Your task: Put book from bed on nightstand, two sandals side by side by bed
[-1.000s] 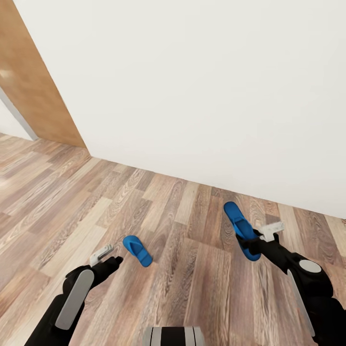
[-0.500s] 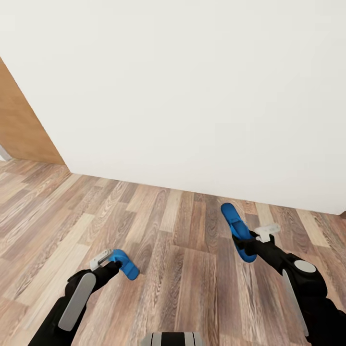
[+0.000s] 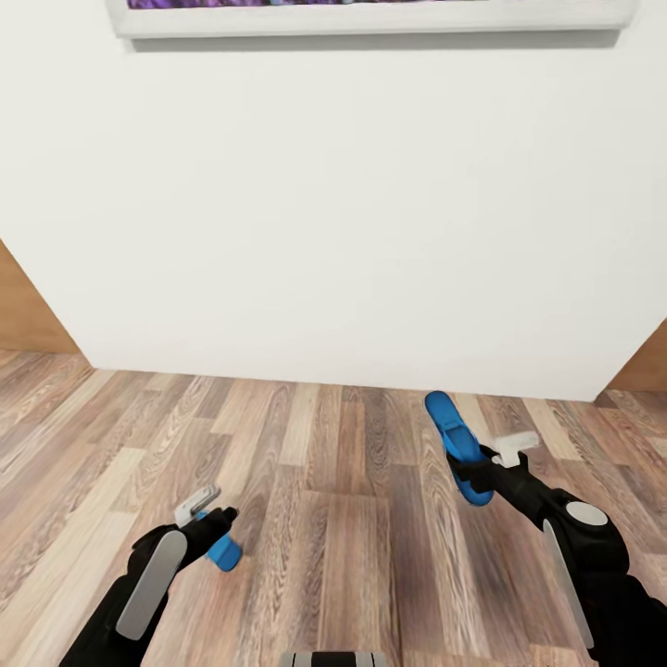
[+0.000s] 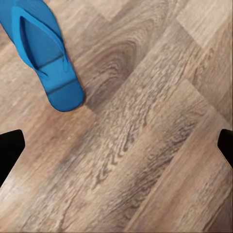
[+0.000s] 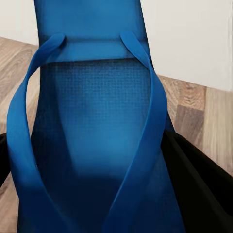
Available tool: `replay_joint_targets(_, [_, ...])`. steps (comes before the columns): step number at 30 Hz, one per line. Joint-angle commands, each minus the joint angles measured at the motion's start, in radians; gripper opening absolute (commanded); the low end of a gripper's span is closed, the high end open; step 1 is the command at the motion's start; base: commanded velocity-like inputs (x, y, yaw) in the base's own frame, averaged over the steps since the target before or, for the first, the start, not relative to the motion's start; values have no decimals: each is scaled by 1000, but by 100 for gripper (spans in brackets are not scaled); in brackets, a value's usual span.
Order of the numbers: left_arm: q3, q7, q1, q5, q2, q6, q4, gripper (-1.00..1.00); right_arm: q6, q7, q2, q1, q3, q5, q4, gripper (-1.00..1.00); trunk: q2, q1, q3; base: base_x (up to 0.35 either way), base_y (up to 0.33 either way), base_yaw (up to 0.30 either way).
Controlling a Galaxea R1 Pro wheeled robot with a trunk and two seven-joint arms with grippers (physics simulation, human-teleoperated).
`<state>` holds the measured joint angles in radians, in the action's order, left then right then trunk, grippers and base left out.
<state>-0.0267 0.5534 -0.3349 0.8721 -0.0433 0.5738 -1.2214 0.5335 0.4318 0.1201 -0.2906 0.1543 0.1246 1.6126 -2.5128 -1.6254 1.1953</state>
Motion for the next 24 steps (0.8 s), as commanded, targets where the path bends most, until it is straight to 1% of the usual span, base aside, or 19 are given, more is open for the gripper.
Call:
replay_joint_targets(1, [-2, 10, -1, 10, -1, -1, 1, 100, 3, 8, 0, -1, 1, 10, 1, -100, 0, 1, -4, 0, 0, -266])
replay_joint_targets(8, [-2, 6, -1, 8, 1, -2, 11, 100, 3, 7, 0, -1, 1, 10, 1, -100, 2, 4, -33, 0, 0, -266])
replay_joint_targets(16, [-5, 1, -9, 1, 5, -3, 72, 100, 3, 7, 0, -1, 0, 10, 1, -100, 3, 7, -67, 0, 0, -266])
replay_joint_targets(24, [-9, -45, -10, 0, 1, -2, 91, 100, 5, -8, -3, -4, 0, 13, 0, -100, 5, 11, -99, 0, 0, -266])
